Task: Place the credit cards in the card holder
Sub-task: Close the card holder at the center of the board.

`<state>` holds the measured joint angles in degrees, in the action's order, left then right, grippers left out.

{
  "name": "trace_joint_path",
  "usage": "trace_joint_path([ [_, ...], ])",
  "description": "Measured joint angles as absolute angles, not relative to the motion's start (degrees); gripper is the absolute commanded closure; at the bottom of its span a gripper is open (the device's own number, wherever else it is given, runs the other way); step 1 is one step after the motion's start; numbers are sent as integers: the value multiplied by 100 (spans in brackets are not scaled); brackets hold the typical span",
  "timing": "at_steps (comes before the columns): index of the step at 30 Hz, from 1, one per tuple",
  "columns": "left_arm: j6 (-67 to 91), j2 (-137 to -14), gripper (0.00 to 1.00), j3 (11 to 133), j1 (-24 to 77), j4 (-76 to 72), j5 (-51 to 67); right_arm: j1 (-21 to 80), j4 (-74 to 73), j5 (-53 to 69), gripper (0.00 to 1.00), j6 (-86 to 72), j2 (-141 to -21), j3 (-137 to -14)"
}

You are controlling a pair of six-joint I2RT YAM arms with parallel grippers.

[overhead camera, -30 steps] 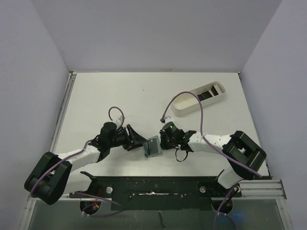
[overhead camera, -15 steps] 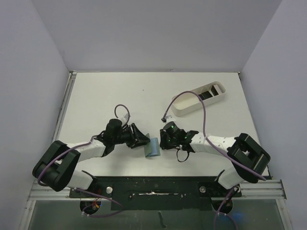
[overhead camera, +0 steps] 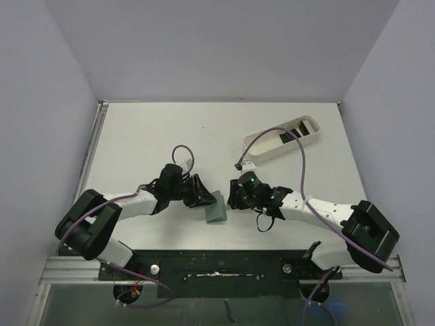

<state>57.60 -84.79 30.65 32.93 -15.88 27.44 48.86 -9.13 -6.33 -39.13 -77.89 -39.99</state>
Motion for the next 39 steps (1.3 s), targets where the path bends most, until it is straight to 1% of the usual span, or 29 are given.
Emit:
trace_joint_path([
  [3, 5664, -8735, 77, 3133, 3350, -1562, 2698, 4884, -908, -705, 68, -3968, -7655, -3907],
  [6, 5627, -9006, 79, 3140, 3415, -1535, 2650, 4884, -884, -709, 66, -4053, -7550, -3747],
  [10, 5518, -9043, 83, 3286, 3505, -1345, 2532, 4884, -812, -703, 63, -4200, -7459, -3540],
  [17, 5439, -9030, 89, 3380, 3548, -1129, 2434, 4816, -582, -565, 65, -4322, -7356, -3452],
  [19, 5435, -9013, 89, 3380, 3548, -1107, 2421, 4746, -375, -403, 64, -4401, -7308, -3371],
  [22, 5435, -9013, 89, 3380, 3548, -1087, 2418, 4456, 86, 34, 56, -4580, -7192, -3085],
  [23, 5437, -9013, 89, 3380, 3548, -1087, 2418, 4342, 231, 150, 55, -4644, -7168, -2985],
  [27, 5441, -9013, 89, 3369, 3548, -1096, 2418, 4088, 414, 353, 54, -4718, -7166, -2797],
  [30, 5448, -9013, 89, 3367, 3548, -1096, 2418, 4340, 64, 99, 54, -4558, -7299, -3118],
  [35, 5487, -9013, 89, 3356, 3548, -1098, 2421, 4934, -537, -690, 51, -4167, -7607, -3929],
  [39, 5498, -9013, 89, 3341, 3548, -1129, 2418, 5207, -952, -1181, 55, -3929, -7797, -4261],
])
